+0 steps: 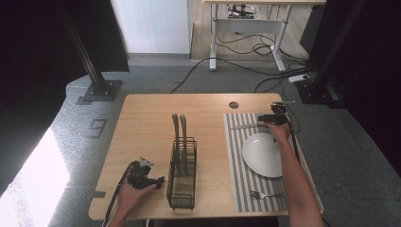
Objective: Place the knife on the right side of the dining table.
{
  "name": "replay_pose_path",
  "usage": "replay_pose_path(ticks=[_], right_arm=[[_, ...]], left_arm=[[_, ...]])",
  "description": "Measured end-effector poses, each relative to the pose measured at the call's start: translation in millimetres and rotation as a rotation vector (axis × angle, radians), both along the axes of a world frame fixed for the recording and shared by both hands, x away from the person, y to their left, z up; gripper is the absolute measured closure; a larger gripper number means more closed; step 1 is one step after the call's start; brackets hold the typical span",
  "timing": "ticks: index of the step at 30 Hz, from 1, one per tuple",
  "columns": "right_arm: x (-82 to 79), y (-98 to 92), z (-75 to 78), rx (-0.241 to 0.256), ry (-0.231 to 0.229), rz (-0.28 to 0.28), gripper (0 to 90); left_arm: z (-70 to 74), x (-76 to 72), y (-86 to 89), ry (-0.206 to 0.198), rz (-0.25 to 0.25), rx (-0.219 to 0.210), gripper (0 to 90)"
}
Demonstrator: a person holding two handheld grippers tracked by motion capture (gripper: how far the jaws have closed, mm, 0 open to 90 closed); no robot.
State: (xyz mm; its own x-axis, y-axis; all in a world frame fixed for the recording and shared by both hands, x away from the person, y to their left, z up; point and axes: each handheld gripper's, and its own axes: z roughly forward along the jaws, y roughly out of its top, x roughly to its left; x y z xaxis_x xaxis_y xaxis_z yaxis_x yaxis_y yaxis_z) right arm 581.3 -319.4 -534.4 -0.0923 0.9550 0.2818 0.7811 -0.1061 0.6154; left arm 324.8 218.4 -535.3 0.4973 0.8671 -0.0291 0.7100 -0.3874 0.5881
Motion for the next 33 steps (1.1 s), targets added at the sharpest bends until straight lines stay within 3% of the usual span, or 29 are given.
replay_pose_path(ticks=[11,16,18,25,33], right_arm=[[-2.2,-3.6,0.4,0.012,0.009,-0.011,38.7],[-7.6,-8.9,5.7,0.068,-0.063,-0.027,39.6],[-10.7,-9.9,7.9,0.074,-0.066,-0.017,39.6],[-32.6,-11.0,14.2,0.055,-0.082,0.017,39.2],[-63.7,-8.3,33.3,0.054,-0.151,0.063,39.2]], left_arm=[[0.0,-0.3,-0.3,0.0,0.0,0.001,14.8],[0.1,0.0,0.1,0.001,-0.001,0.0,14.8],[0.0,0.4,-0.1,0.0,-0.002,0.001,14.8],[0.1,0.4,-0.5,-0.001,-0.009,0.001,14.7],[0.4,0.8,1.2,0.001,-0.012,0.0,14.8]])
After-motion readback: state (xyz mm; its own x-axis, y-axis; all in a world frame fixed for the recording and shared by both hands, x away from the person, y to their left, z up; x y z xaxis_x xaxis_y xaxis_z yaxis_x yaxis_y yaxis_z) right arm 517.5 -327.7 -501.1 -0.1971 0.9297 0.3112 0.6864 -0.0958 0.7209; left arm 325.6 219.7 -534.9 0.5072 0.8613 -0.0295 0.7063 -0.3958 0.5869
